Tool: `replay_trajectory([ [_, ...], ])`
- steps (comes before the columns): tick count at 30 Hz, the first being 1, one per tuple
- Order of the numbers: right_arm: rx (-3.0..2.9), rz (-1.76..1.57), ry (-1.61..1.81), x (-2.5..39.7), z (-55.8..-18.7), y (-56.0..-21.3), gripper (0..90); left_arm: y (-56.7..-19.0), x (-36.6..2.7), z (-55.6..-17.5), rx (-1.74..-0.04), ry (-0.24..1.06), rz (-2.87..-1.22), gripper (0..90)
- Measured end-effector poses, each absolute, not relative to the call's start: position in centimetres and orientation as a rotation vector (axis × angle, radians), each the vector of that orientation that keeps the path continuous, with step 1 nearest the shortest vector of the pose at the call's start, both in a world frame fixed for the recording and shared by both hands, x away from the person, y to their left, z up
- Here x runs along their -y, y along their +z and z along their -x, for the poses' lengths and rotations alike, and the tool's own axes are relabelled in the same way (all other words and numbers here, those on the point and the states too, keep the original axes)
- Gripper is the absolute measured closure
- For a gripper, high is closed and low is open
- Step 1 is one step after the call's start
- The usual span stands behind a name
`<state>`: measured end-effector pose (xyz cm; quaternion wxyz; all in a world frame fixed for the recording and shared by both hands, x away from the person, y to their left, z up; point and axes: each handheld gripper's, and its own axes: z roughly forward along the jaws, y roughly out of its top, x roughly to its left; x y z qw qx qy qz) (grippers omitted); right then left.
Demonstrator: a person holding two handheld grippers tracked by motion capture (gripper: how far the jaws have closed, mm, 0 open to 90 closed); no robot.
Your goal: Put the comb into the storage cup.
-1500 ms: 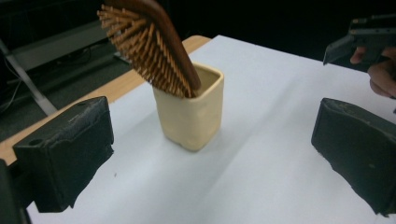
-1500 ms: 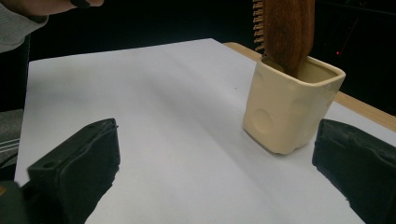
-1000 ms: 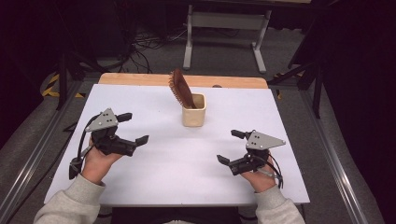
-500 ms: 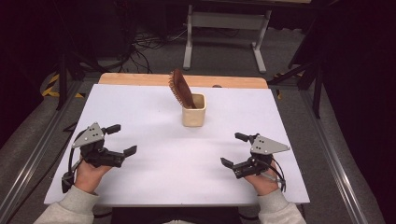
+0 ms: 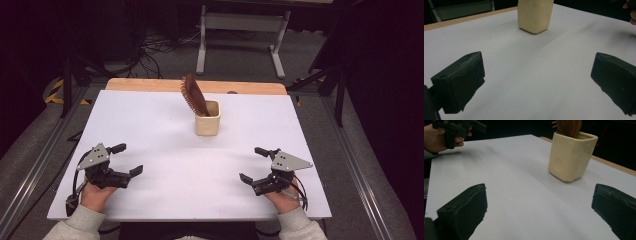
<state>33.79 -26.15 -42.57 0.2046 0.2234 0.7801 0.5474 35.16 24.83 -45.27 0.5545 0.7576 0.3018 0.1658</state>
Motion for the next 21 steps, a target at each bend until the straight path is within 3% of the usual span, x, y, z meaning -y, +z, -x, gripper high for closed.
replay_trajectory([
  [21,-2.186,-0.705,1.479,26.8,-33.4,-45.2,1.1,-46.4,-25.4,-34.9,-0.769,0.461,-1.773,0.2],
])
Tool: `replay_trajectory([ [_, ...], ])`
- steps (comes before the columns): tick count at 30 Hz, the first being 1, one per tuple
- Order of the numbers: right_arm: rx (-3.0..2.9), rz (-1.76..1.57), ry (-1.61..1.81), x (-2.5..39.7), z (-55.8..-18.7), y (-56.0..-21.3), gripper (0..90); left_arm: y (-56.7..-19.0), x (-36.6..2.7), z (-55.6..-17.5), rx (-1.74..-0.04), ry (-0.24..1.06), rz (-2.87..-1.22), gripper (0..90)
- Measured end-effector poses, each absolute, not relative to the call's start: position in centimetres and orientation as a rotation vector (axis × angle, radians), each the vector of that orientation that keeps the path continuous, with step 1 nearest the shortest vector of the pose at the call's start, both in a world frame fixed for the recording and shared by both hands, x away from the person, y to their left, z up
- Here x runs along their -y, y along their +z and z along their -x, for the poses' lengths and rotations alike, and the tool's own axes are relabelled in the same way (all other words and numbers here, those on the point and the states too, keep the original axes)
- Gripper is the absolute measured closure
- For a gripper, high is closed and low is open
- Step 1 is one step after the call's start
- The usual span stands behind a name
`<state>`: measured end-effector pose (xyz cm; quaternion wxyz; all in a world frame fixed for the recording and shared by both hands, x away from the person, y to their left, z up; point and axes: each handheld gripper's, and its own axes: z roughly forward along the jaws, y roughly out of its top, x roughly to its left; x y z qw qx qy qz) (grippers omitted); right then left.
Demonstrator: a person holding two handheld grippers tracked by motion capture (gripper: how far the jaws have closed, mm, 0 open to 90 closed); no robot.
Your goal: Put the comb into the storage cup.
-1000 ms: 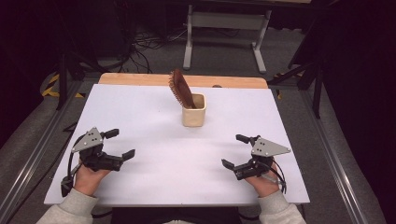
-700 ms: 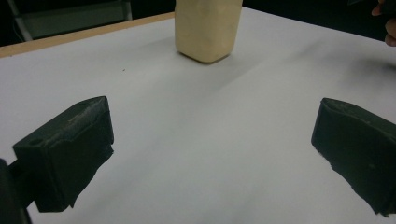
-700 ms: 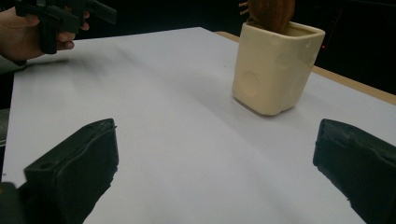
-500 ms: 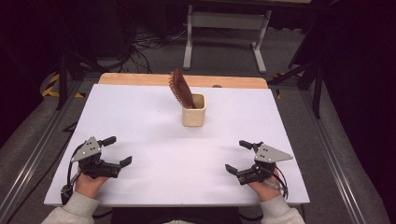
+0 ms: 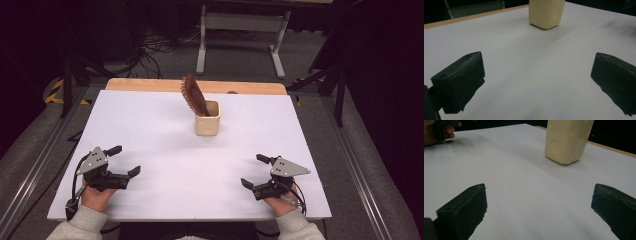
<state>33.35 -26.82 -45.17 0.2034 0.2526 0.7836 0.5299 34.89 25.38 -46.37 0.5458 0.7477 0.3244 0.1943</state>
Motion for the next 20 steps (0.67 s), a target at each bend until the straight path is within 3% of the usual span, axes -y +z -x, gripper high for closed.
replay_trajectory([
  [20,-2.191,-0.716,1.483,26.88,-33.41,-45.16,1.3,-46.21,-25.67,-34.79,-0.786,0.472,-1.748,0.2],
])
